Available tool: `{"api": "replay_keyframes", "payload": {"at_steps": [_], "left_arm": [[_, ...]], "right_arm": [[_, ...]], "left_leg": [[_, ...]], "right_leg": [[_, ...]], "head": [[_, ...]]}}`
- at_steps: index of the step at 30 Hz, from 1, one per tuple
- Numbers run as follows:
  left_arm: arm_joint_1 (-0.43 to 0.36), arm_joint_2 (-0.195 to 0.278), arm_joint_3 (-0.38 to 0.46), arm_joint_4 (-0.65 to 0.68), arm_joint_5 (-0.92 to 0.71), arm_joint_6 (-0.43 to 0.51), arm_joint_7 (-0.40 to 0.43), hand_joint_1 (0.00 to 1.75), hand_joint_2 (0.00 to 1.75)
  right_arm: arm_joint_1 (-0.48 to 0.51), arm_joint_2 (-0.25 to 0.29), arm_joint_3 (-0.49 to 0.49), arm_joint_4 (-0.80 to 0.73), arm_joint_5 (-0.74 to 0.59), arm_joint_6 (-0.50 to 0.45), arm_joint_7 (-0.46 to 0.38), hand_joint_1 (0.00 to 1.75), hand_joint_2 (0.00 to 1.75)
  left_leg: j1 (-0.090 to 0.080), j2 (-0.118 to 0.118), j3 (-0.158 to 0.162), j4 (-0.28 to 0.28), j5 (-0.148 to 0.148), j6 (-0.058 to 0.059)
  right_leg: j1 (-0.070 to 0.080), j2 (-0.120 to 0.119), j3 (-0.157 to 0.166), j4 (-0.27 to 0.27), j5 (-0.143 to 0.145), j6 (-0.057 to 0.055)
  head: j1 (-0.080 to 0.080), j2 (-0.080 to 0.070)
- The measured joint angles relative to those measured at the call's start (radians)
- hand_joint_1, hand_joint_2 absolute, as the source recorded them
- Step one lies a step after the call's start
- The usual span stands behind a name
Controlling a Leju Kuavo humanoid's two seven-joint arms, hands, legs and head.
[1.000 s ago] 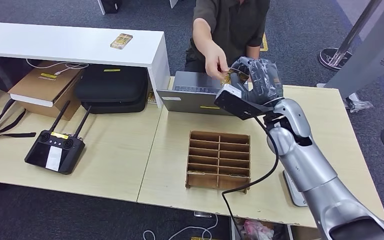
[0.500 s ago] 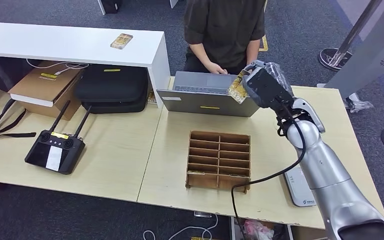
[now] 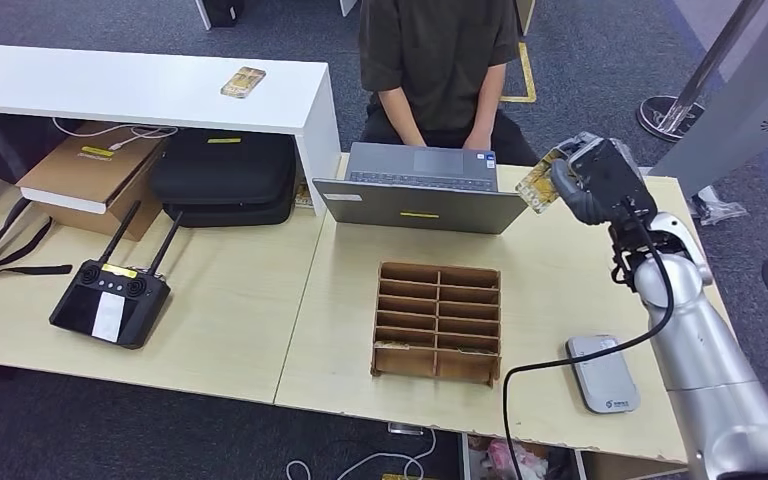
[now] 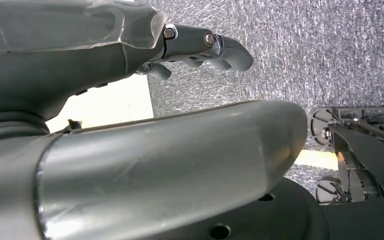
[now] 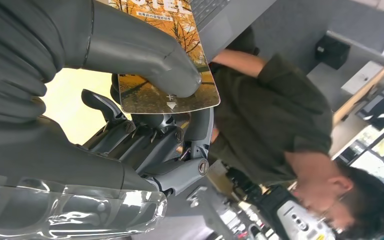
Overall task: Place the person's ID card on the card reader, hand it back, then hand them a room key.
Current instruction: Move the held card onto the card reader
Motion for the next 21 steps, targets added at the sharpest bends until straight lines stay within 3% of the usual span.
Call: {"api": "replay_keyframes", "payload": {"at_steps": [12,21], "left_arm": [[0.000,0.001,0.004,0.000,-0.019,0.001,0.000,0.00,0.00],[-0.001,0.001,0.005,0.000,-0.025,0.001,0.000,0.00,0.00]], "right_arm": [[0.084,-0.060,-0.114,-0.025,0.066,-0.024,0.012,1.75,1.75],[0.108,-0.071,-0.152,-0.025,0.086,-0.023,0.013,1.75,1.75]], "left_leg": [[0.000,0.000,0.000,0.000,0.000,0.000],[0.000,0.000,0.000,0.000,0.000,0.000]], "right_leg": [[0.000,0.000,0.000,0.000,0.000,0.000],[0.000,0.000,0.000,0.000,0.000,0.000]], "head": [[0.000,0.000],[0.000,0.000]]}}
